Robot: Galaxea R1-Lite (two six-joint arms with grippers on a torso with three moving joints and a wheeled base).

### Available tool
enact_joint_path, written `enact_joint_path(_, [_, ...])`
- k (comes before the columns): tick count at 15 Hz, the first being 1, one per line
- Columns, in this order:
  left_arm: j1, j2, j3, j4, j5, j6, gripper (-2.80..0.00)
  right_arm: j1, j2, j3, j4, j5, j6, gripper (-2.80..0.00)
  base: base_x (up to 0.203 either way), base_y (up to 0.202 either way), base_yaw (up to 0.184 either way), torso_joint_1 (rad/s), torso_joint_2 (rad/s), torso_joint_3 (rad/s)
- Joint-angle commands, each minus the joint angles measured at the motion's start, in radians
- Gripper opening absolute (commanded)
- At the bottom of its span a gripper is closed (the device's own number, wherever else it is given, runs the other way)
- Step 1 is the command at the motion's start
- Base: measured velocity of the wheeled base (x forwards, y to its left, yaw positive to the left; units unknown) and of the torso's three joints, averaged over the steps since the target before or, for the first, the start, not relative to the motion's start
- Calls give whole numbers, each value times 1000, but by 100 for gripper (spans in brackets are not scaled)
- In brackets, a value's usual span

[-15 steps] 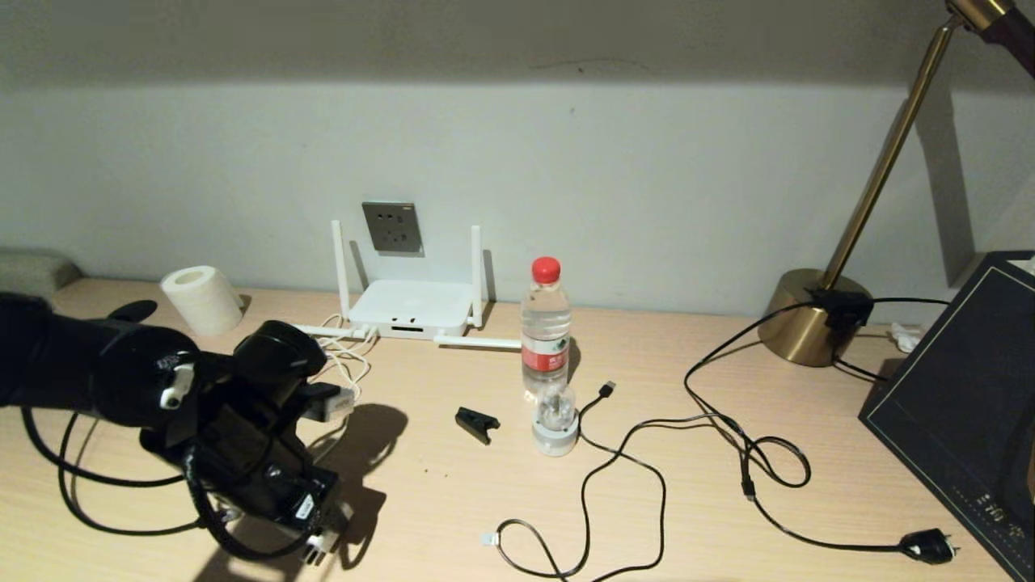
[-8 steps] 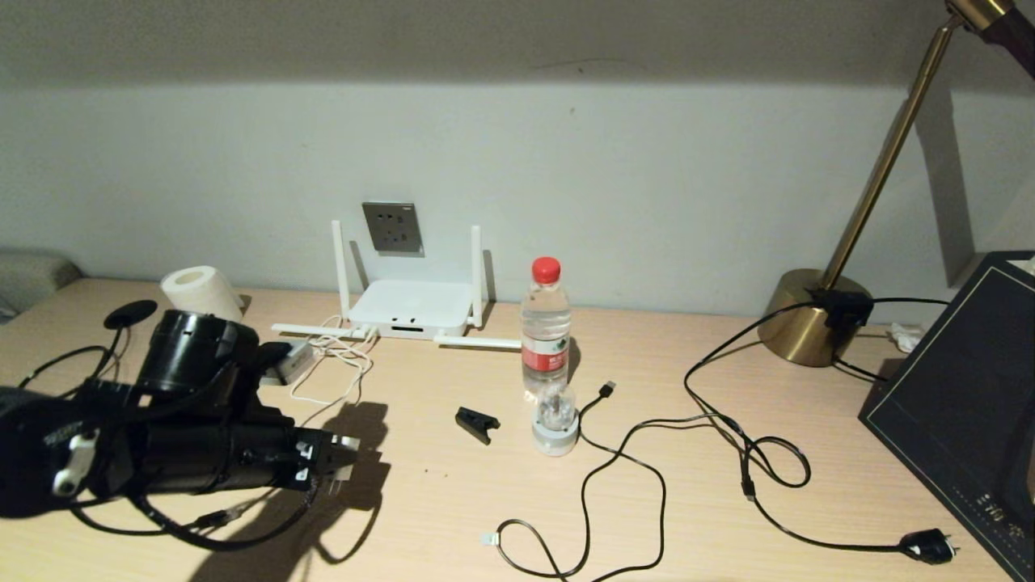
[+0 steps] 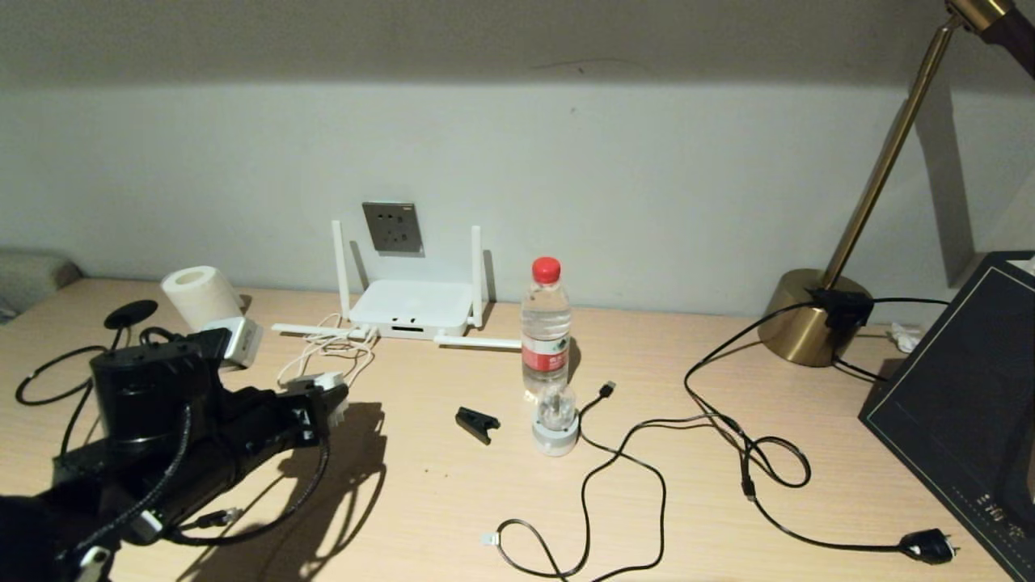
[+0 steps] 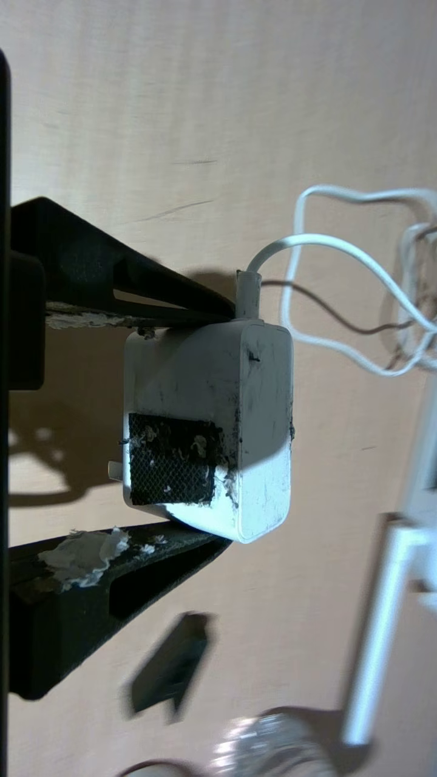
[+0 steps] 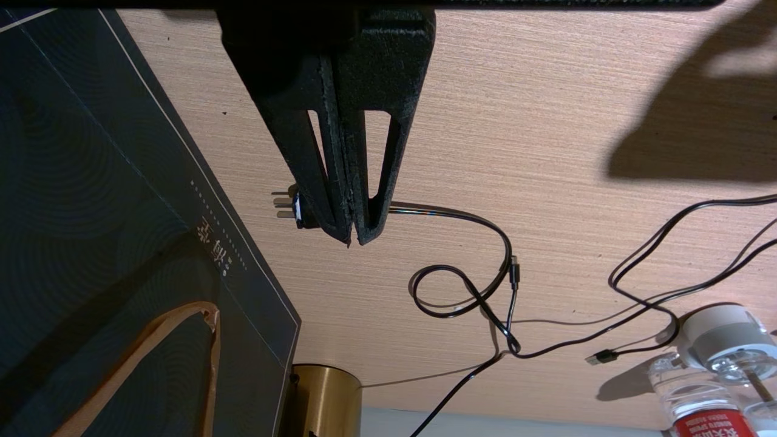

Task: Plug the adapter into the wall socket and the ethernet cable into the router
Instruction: Pick up plug

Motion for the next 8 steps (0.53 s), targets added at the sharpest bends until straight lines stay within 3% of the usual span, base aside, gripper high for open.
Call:
enact_joint_path(1, [-7,188,36,-312,30,1,-280,-1,0,5,0,0,0,-280,0,0,0,0,0,0])
enact_joint_path(2, [-13,257,50,-421,44,5,-280,1,2,5,0,0,0,-280,0,0,0,0,0,0])
enact_joint_path(4, [-21,375,65,-528,59,37,-280,0,2,5,0,0,0,-280,0,0,0,0,0,0])
enact_joint_path(8, [-38,435,22,-569,66,84,-280,-1,2,5,-1,0,0,-280,0,0,0,0,0,0])
